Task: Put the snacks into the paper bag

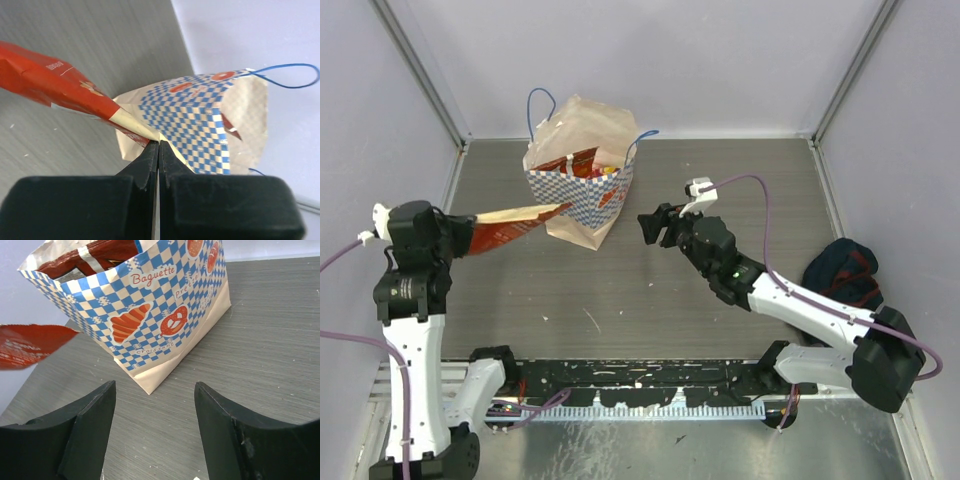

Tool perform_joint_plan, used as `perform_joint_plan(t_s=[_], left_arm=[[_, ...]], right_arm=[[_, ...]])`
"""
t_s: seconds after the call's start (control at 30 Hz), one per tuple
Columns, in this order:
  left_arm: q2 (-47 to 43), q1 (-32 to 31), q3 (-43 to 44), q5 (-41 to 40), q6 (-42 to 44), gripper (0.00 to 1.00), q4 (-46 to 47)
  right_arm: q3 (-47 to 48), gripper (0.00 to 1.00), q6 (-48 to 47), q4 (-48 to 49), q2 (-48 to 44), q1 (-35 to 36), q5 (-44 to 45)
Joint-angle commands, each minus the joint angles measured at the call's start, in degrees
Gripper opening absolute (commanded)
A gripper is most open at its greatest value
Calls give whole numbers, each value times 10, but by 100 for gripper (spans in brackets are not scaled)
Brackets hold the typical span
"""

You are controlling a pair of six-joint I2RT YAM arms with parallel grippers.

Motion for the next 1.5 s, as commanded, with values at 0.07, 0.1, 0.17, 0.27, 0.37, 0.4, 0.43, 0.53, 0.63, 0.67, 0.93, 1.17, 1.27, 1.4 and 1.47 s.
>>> perform_joint_plan(t_s=[0.07, 0.1, 0.17, 0.27, 0.37, 0.4, 0.43, 0.53, 0.63, 0.67, 0.93, 1.17, 1.27, 1.4, 1.47], left_arm=[[29, 1, 92, 73, 5, 0, 82], [37, 1, 104, 85, 4, 0, 82], [51, 1, 121, 102, -1, 0, 91], [57, 1, 126, 117, -14, 0, 125], [68, 0, 137, 138, -26, 0, 156], [74, 0, 147, 149, -29, 0, 161], [79, 0, 153, 158, -31, 0, 178], [96, 0, 162, 185, -48, 0, 224], [116, -12, 167, 206, -58, 0, 271], [123, -22, 172, 205, -56, 0, 281], [192, -95, 226, 187, -47, 0, 335], [271, -182, 330, 144, -17, 0, 348], [320, -208, 381, 137, -8, 0, 348], [363, -230, 430, 133, 4, 0, 348], [381, -238, 449, 130, 15, 0, 344]], right_arm=[[3, 69, 17, 23, 15, -12, 9], [3, 69, 17, 20, 16, -13, 8], [-1, 70, 17, 17, 16, -13, 7], [-7, 70, 13, 17, 16, -13, 11], [-9, 70, 13, 19, 16, -13, 12], [-9, 70, 13, 21, 17, -13, 11], [-9, 70, 13, 22, 19, -13, 10], [-10, 70, 13, 25, 26, -13, 8], [-12, 70, 14, 27, 30, -13, 5], [-12, 70, 13, 27, 31, -13, 5], [-18, 71, 8, 24, 29, -15, 20], [-22, 71, 10, 22, 28, -27, 16], [-24, 74, 12, 23, 27, -32, 15], [-20, 88, 13, 19, 33, -34, 7], [-20, 89, 13, 19, 35, -35, 8]])
